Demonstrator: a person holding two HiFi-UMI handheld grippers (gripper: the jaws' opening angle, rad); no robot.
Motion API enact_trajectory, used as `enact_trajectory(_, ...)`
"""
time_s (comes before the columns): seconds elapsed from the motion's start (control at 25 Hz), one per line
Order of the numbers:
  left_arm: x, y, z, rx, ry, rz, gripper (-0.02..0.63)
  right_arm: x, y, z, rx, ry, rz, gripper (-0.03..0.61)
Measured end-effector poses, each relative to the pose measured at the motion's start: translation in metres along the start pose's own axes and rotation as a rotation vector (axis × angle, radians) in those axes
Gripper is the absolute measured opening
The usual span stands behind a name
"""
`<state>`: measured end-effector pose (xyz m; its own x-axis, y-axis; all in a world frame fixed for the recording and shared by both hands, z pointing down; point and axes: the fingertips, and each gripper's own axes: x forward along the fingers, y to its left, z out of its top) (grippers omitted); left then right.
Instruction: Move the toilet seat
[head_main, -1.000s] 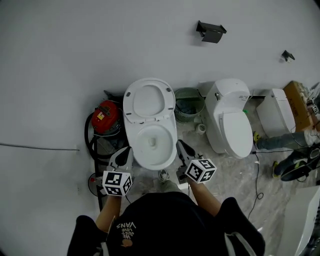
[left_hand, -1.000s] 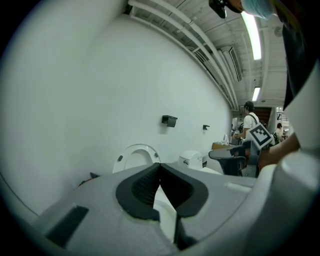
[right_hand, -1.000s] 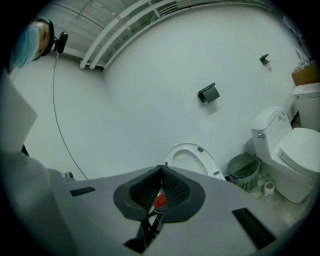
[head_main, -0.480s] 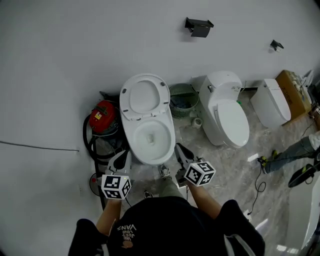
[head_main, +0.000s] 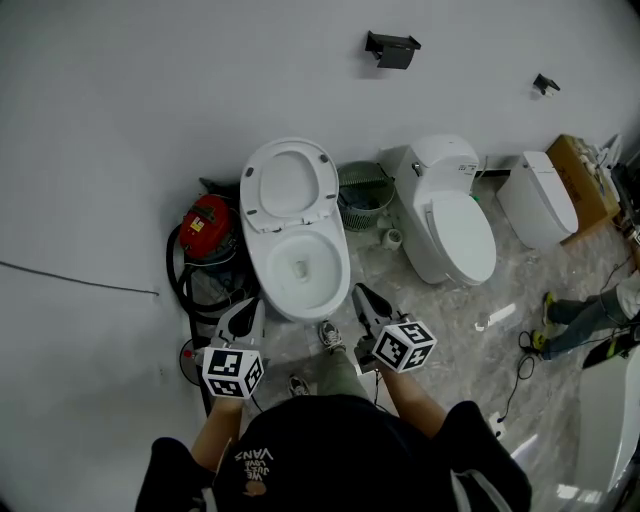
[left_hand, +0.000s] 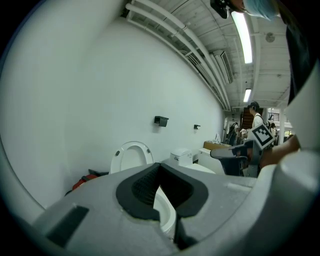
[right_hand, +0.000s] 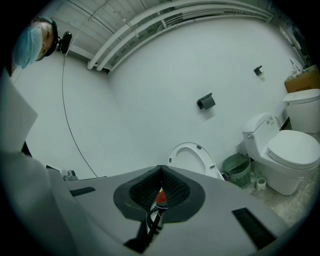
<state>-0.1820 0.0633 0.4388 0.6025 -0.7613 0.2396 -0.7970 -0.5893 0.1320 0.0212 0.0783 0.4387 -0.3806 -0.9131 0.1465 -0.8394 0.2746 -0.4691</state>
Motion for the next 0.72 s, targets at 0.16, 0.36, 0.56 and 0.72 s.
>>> enact_trajectory(0.16,-0.01,-0.003,-0.002,0.001,-0.003,-0.005,0.002,-0.007,0.006,-0.005,-0.011,0.008,-0.002,-0.002)
enact_trajectory(0.36,-0.021,-0.007,-0.007,0.009,-0.004,-0.017,0.002,-0.015,0.013,-0.014,-0.031,0.021,-0.009,-0.002)
enact_trajectory(0.56,-0.027,-0.009,-0.01,0.018,-0.002,-0.03,0.002,-0.017,0.015,-0.017,-0.039,0.023,-0.016,-0.002)
enact_trajectory(0.72,-0.029,-0.011,-0.008,0.019,-0.003,-0.034,0.002,-0.019,0.017,-0.014,-0.043,0.023,-0.018,-0.002)
